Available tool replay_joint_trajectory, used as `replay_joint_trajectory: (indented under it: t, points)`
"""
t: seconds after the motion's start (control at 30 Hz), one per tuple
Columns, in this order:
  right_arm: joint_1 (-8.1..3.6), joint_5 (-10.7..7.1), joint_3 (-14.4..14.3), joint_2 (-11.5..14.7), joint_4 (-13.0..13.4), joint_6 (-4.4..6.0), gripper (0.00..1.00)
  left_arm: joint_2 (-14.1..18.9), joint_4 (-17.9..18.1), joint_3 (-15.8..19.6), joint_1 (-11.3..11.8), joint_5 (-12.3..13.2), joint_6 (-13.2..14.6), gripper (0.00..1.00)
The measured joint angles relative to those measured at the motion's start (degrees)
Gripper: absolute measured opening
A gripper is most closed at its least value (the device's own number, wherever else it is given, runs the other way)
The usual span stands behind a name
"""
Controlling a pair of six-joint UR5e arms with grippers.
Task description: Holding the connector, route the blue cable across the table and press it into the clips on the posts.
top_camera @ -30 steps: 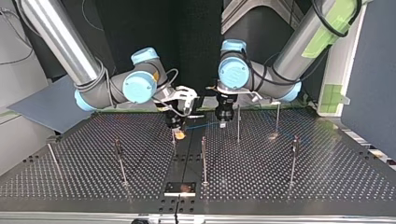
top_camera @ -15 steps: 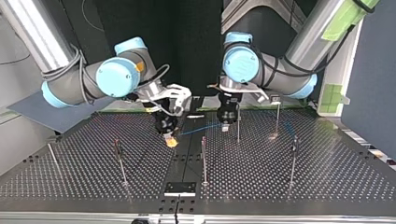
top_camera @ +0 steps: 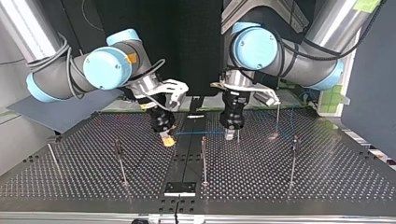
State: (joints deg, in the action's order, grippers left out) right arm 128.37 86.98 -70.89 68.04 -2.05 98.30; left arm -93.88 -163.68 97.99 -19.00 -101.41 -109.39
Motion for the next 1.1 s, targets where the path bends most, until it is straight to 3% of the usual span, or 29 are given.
replay_joint_trajectory:
  t: [0.23,0.6,0.87,1.1]
  points:
    - [-0.11,-0.74,-0.16,-0.69,0.15,0.11,0.00,-1.41,0.99,-0.08,-0.36,2.05,0.06,0.00]
    - [-1.46,-3.22,0.14,-0.83,0.54,0.72,0.00,-6.18,2.68,-1.00,0.05,1.90,0.56,0.00]
    - [-2.48,-4.64,0.60,-0.83,0.63,1.00,0.00,-6.49,3.39,-2.82,0.61,2.12,0.22,0.00]
    - [-3.41,-4.87,0.74,-0.83,0.71,1.12,0.00,-6.57,3.73,-3.95,1.64,2.82,-0.61,0.00]
